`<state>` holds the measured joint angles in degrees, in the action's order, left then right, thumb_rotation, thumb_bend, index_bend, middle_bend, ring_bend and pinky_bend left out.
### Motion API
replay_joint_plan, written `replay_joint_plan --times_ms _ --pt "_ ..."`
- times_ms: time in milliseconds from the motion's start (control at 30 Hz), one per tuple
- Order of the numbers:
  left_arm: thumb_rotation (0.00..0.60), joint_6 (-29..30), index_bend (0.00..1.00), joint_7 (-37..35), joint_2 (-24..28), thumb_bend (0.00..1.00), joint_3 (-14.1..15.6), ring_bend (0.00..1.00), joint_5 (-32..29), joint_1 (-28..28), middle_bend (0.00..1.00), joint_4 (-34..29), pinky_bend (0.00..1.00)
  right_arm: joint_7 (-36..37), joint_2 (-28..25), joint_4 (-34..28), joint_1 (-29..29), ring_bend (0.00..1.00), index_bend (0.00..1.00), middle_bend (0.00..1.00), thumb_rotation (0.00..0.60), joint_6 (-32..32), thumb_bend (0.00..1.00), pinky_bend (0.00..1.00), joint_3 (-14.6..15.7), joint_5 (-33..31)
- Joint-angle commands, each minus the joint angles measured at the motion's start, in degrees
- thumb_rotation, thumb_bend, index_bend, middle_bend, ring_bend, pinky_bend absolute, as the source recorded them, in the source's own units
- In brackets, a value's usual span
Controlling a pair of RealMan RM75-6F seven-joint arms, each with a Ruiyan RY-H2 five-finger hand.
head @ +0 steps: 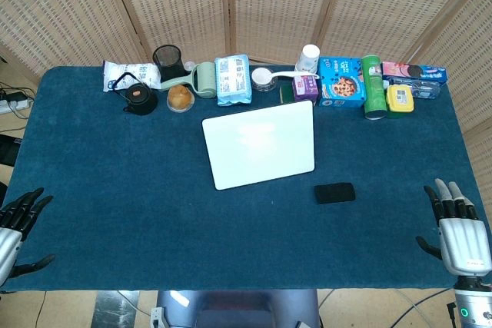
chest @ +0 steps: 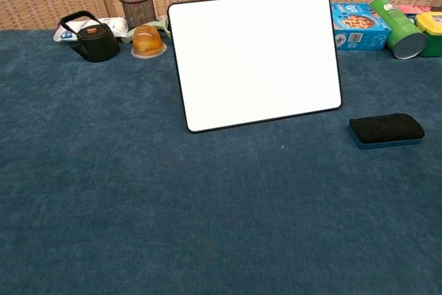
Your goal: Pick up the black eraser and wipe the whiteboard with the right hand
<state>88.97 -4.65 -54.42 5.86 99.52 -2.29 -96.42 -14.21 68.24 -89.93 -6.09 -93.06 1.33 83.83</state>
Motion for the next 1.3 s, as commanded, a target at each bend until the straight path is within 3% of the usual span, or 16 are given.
replay_joint_plan --times_ms 33,267,500,733,1000,1300 --pt "0.600 0.0 0.00 0.1 0.0 0.07 0.1 0.00 0.2 0.0 0.00 0.0 0.10 0.4 0.4 0.7 0.1 0.07 0.11 0.07 0.600 0.6 0.00 0.18 -0.3 0.4" --pt "0.600 0.0 0.00 0.4 0.0 0.07 0.5 0.00 0.7 0.2 0.00 -0.1 0.10 5.7 2.6 3.9 -2.1 0.12 0.16 0.14 0.600 3.3 0.00 0.23 -1.4 3.9" --pt "0.600 -1.3 0.00 1.7 -0.2 0.07 0.3 0.00 0.1 -0.2 0.00 -0.6 0.10 11.6 7.1 9.4 -9.6 0.18 0.22 0.21 0.600 13.2 0.00 0.29 -4.1 5.2" --pt "0.600 -2.0 0.00 1.3 0.0 0.07 0.2 0.00 -0.4 -0.5 0.00 -0.4 0.10 8.8 12.7 15.1 -15.1 0.18 0.22 0.21 0.600 23.0 0.00 0.30 -5.7 2.0" --pt "0.600 -1.9 0.00 -1.0 0.7 0.07 -0.1 0.00 -1.0 -0.7 0.00 0.0 0.10 6.0 17.3 21.0 -17.8 0.19 0.22 0.21 0.600 26.6 0.00 0.33 -6.3 0.9" --pt "0.600 -1.9 0.00 -1.5 0.9 0.07 -0.1 0.00 -0.8 -0.8 0.00 0.0 0.10 4.5 19.0 23.5 -19.7 0.22 0.26 0.25 0.600 29.3 0.00 0.35 -5.9 0.6"
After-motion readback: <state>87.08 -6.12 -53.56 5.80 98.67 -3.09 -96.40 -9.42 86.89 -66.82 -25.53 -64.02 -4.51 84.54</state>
